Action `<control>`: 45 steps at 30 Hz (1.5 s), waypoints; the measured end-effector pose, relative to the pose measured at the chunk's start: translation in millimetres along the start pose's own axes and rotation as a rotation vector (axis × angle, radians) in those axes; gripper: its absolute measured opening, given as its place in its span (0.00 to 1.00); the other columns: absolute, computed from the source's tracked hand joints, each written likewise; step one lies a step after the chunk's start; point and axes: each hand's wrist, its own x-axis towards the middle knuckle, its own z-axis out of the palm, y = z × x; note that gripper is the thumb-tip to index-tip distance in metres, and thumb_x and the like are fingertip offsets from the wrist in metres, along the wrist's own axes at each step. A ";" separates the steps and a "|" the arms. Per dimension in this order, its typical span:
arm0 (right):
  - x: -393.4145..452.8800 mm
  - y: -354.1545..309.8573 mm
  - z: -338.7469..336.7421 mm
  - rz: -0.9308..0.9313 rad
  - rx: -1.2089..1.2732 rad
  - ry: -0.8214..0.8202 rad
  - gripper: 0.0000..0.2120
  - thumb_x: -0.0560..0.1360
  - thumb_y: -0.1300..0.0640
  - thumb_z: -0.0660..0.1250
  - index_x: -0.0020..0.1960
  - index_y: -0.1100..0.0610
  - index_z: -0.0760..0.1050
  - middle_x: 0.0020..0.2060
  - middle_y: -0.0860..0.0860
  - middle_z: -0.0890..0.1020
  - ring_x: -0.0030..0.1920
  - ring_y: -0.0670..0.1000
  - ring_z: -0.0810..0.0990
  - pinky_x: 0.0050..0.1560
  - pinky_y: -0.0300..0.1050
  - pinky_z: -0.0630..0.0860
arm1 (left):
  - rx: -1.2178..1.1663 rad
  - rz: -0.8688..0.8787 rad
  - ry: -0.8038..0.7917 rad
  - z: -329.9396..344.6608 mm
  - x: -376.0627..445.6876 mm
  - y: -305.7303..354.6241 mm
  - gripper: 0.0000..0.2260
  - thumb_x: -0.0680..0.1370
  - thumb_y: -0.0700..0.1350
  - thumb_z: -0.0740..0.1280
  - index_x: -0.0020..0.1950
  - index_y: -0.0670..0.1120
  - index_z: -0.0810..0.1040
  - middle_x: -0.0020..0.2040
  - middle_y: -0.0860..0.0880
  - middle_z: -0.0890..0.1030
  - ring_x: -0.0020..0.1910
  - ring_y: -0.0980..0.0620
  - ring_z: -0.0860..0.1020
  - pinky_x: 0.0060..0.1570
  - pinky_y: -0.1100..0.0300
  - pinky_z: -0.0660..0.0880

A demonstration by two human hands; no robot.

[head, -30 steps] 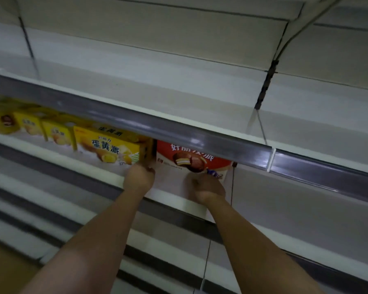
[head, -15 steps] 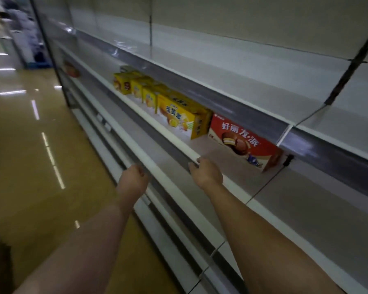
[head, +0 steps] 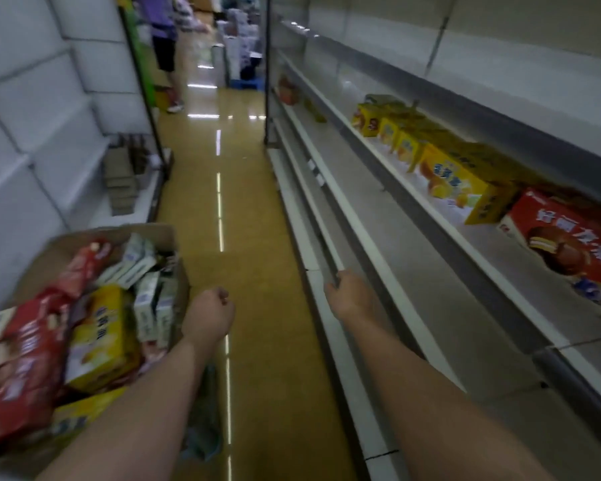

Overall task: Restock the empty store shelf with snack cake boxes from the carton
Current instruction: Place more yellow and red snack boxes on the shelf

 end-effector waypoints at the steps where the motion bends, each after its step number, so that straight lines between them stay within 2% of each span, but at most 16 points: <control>1: -9.2 -17.2 14.4 -0.014 -0.006 -0.035 0.19 0.81 0.49 0.57 0.67 0.59 0.72 0.62 0.55 0.78 0.59 0.56 0.77 0.54 0.46 0.74 | -0.006 -0.028 0.020 -14.6 -4.7 -20.9 0.09 0.78 0.42 0.63 0.56 0.42 0.79 0.54 0.42 0.81 0.54 0.42 0.78 0.52 0.55 0.74; 5: -47.1 -75.7 61.2 -0.112 -0.040 -0.153 0.19 0.81 0.47 0.57 0.64 0.59 0.74 0.59 0.55 0.79 0.57 0.56 0.78 0.52 0.45 0.75 | 0.000 -0.179 0.053 -63.5 -20.5 -93.4 0.09 0.79 0.42 0.62 0.58 0.45 0.76 0.55 0.44 0.80 0.50 0.42 0.78 0.49 0.53 0.76; 8: -77.8 -119.9 93.5 -0.184 -0.058 -0.228 0.20 0.81 0.46 0.57 0.64 0.59 0.74 0.58 0.56 0.79 0.56 0.56 0.79 0.53 0.47 0.76 | 0.003 -0.250 0.108 -99.3 -39.2 -148.0 0.11 0.79 0.43 0.62 0.61 0.46 0.75 0.56 0.45 0.80 0.53 0.43 0.78 0.47 0.56 0.74; 11: -103.6 -155.8 119.9 -0.262 -0.066 -0.290 0.22 0.81 0.45 0.56 0.65 0.59 0.73 0.58 0.57 0.80 0.57 0.57 0.78 0.57 0.49 0.75 | -0.017 -0.305 0.168 -125.5 -53.7 -194.3 0.11 0.78 0.44 0.63 0.60 0.46 0.76 0.57 0.45 0.80 0.53 0.44 0.78 0.48 0.56 0.74; 13: -115.4 -179.3 137.2 -0.301 -0.077 -0.339 0.20 0.81 0.46 0.56 0.64 0.59 0.73 0.57 0.56 0.80 0.56 0.56 0.79 0.53 0.46 0.75 | -0.020 -0.355 0.191 -141.9 -62.4 -217.0 0.09 0.78 0.45 0.64 0.58 0.46 0.77 0.57 0.44 0.80 0.53 0.42 0.78 0.49 0.56 0.75; 17: -127.3 -222.4 171.1 -0.410 -0.126 -0.400 0.14 0.81 0.48 0.58 0.52 0.58 0.74 0.51 0.56 0.80 0.45 0.54 0.77 0.46 0.48 0.78 | -0.032 -0.446 0.227 -164.9 -72.5 -252.4 0.10 0.78 0.46 0.65 0.57 0.47 0.76 0.56 0.44 0.80 0.53 0.42 0.78 0.51 0.51 0.77; 19: -130.3 -241.5 186.9 -0.489 -0.231 -0.427 0.17 0.81 0.46 0.56 0.54 0.59 0.73 0.51 0.56 0.79 0.44 0.53 0.75 0.43 0.46 0.75 | -0.055 -0.482 0.241 -172.7 -68.7 -269.2 0.10 0.78 0.47 0.64 0.58 0.47 0.77 0.56 0.44 0.80 0.53 0.43 0.78 0.50 0.51 0.78; 21: -130.4 -255.7 200.9 -0.560 -0.292 -0.448 0.20 0.81 0.44 0.55 0.58 0.60 0.73 0.52 0.55 0.79 0.47 0.54 0.78 0.43 0.46 0.76 | -0.092 -0.511 0.250 -176.2 -62.1 -281.7 0.11 0.78 0.47 0.64 0.59 0.47 0.77 0.55 0.44 0.80 0.51 0.45 0.78 0.47 0.52 0.78; 24: -125.5 -276.2 224.3 -0.636 -0.387 -0.479 0.22 0.82 0.43 0.53 0.60 0.60 0.72 0.52 0.56 0.79 0.49 0.55 0.79 0.44 0.48 0.77 | -0.108 -0.532 0.272 -177.4 -50.5 -293.2 0.11 0.79 0.45 0.63 0.59 0.44 0.77 0.55 0.43 0.80 0.45 0.49 0.75 0.39 0.59 0.71; 28: -113.2 -301.4 247.7 -0.684 -0.454 -0.511 0.23 0.82 0.42 0.52 0.63 0.60 0.70 0.55 0.56 0.78 0.52 0.56 0.78 0.45 0.48 0.73 | -0.136 -0.560 0.267 -176.8 -29.8 -304.8 0.11 0.79 0.44 0.63 0.60 0.43 0.77 0.55 0.42 0.80 0.44 0.49 0.74 0.37 0.60 0.69; 30: -106.4 -312.6 257.7 -0.679 -0.466 -0.543 0.24 0.82 0.42 0.51 0.64 0.60 0.70 0.56 0.56 0.77 0.54 0.56 0.78 0.47 0.48 0.72 | -0.161 -0.553 0.284 -174.0 -16.7 -312.3 0.12 0.78 0.44 0.63 0.60 0.43 0.76 0.55 0.42 0.81 0.45 0.47 0.77 0.40 0.58 0.73; 32: -100.9 -320.5 272.3 -0.668 -0.461 -0.583 0.24 0.82 0.42 0.51 0.65 0.60 0.69 0.58 0.56 0.77 0.55 0.56 0.78 0.48 0.48 0.73 | -0.148 -0.575 0.289 -169.1 -5.1 -318.7 0.16 0.77 0.47 0.64 0.64 0.46 0.74 0.59 0.42 0.78 0.52 0.44 0.78 0.49 0.50 0.77; 34: -99.5 -325.0 287.1 -0.657 -0.448 -0.611 0.25 0.82 0.42 0.51 0.65 0.60 0.68 0.59 0.56 0.76 0.57 0.57 0.77 0.52 0.50 0.75 | -0.125 -0.623 0.271 -162.6 4.5 -326.9 0.19 0.77 0.50 0.64 0.67 0.48 0.71 0.64 0.42 0.74 0.59 0.41 0.76 0.56 0.42 0.75; 37: -101.7 -328.1 308.2 -0.607 -0.401 -0.651 0.26 0.81 0.40 0.51 0.65 0.60 0.68 0.60 0.57 0.77 0.59 0.57 0.76 0.57 0.53 0.75 | -0.094 -0.665 0.251 -158.3 14.6 -335.1 0.22 0.78 0.51 0.64 0.71 0.47 0.68 0.68 0.41 0.70 0.65 0.41 0.71 0.63 0.39 0.70; 41: -105.9 -335.2 339.1 -0.566 -0.359 -0.690 0.26 0.80 0.40 0.52 0.67 0.59 0.67 0.62 0.57 0.76 0.62 0.59 0.74 0.59 0.54 0.74 | -0.100 -0.675 0.230 -156.8 30.6 -348.8 0.23 0.79 0.52 0.62 0.73 0.46 0.65 0.70 0.41 0.67 0.68 0.40 0.68 0.65 0.37 0.67; 45: -110.7 -340.6 353.2 -0.504 -0.366 -0.696 0.27 0.80 0.40 0.52 0.68 0.60 0.65 0.63 0.58 0.75 0.64 0.59 0.73 0.59 0.54 0.73 | -0.079 -0.670 0.153 -150.6 42.4 -353.2 0.21 0.80 0.55 0.58 0.69 0.46 0.68 0.67 0.45 0.71 0.66 0.43 0.71 0.63 0.39 0.70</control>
